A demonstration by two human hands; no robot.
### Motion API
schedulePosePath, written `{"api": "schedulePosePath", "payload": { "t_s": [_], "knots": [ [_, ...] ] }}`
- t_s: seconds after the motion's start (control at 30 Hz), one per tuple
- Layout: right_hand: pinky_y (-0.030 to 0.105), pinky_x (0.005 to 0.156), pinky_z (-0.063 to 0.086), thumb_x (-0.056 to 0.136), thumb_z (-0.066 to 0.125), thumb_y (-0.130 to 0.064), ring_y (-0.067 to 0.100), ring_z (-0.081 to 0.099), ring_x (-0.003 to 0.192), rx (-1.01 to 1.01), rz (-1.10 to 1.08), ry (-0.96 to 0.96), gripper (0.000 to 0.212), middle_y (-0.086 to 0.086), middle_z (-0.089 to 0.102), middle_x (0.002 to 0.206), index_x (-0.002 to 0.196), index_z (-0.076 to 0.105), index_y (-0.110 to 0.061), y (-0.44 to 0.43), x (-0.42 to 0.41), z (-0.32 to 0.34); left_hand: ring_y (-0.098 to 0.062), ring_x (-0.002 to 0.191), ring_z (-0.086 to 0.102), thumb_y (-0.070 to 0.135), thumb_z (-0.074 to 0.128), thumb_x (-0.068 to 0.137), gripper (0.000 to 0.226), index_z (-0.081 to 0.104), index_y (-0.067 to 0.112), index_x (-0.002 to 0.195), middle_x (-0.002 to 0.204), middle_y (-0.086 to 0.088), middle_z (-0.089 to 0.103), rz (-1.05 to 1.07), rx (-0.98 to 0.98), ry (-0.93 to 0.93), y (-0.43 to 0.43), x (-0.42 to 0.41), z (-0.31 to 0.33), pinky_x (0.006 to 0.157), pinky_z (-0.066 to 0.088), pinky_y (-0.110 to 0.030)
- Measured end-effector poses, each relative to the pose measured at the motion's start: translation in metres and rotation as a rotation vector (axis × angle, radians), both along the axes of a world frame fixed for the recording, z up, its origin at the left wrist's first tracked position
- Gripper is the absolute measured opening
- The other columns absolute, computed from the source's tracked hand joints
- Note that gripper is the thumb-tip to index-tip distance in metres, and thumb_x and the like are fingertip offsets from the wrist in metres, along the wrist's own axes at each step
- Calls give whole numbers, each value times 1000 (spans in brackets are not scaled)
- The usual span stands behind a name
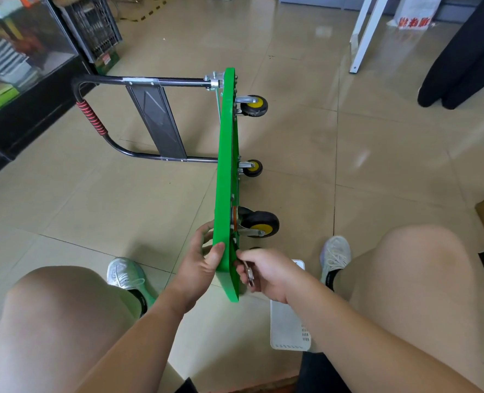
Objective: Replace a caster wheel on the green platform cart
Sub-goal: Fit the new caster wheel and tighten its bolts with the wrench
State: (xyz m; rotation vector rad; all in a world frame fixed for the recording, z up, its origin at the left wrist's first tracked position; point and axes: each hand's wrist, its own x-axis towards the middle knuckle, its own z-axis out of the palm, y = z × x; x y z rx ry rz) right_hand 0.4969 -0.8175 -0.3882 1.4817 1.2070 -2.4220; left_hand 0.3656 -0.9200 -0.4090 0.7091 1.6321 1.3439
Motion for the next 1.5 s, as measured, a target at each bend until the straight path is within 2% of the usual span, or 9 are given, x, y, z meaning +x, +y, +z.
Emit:
{"api": "schedulePosePath", "payload": {
  "t_s": [0.13,0.33,0.5,0.67,0.9,0.97,1.13,1.3,1.5],
  "knots": [
    [35,61,57,102,57,-15,23,60,59,131,58,-85,19,11,63,73,97,66,2,-7,22,-22,-21,119,63,67,59,77,47,50,65,122,136,5,57,-8,1,21,1,0,-1,91,58,-33],
    [30,68,56,103,53,-12,18,63,65,335,107,-146,22,10,67,78,90,70,-4,-16,21,-55,-10,112,65,66,59,77,60,46,50,134,135,11,57,-15,13,6,2,1,-1,86,58,-27],
    [18,57,51,103,52,-7,14,58,60,350,78,-94,22,10,64,77,88,67,-3,-15,10,-59,-24,115,66,63,58,83,62,43,46,140,136,-4,59,-29,-8,13,2,1,-6,88,58,-31],
    [5,50,42,103,49,0,11,54,67,326,72,-72,16,4,59,77,97,64,-1,-12,6,-55,-27,113,66,60,58,85,56,44,48,137,134,-6,59,-28,4,17,3,1,-7,93,60,-43],
    [24,48,45,99,57,-8,19,52,44,368,40,-146,33,13,58,63,67,63,-5,-14,-1,-55,-24,114,66,58,58,85,52,46,51,135,136,-1,59,-18,7,12,2,0,-9,94,59,-43],
    [26,48,46,98,58,-9,21,54,43,328,-2,-130,30,13,60,61,69,65,-4,-13,0,-50,-22,116,66,59,58,84,58,44,46,139,138,2,57,-21,10,11,2,-1,-10,95,59,-42],
    [23,43,48,101,58,-15,18,60,46,26,-97,-15,24,9,62,61,106,65,7,-7,-7,-21,-21,113,66,58,58,83,61,43,44,140,136,0,60,-15,1,13,2,-1,-10,88,57,-31],
    [21,41,50,102,56,-10,13,57,42,-130,-166,55,13,5,57,56,97,63,-1,12,-18,4,-24,113,67,56,63,84,56,46,48,137,135,2,60,-17,5,-27,2,-1,-10,95,57,-39],
    [24,48,53,103,55,-15,13,59,49,-94,-102,82,17,5,62,62,97,63,-1,-3,-1,4,-22,114,67,61,63,76,47,51,63,122,133,8,60,-6,17,-33,4,-1,-5,93,58,-38]
  ]
}}
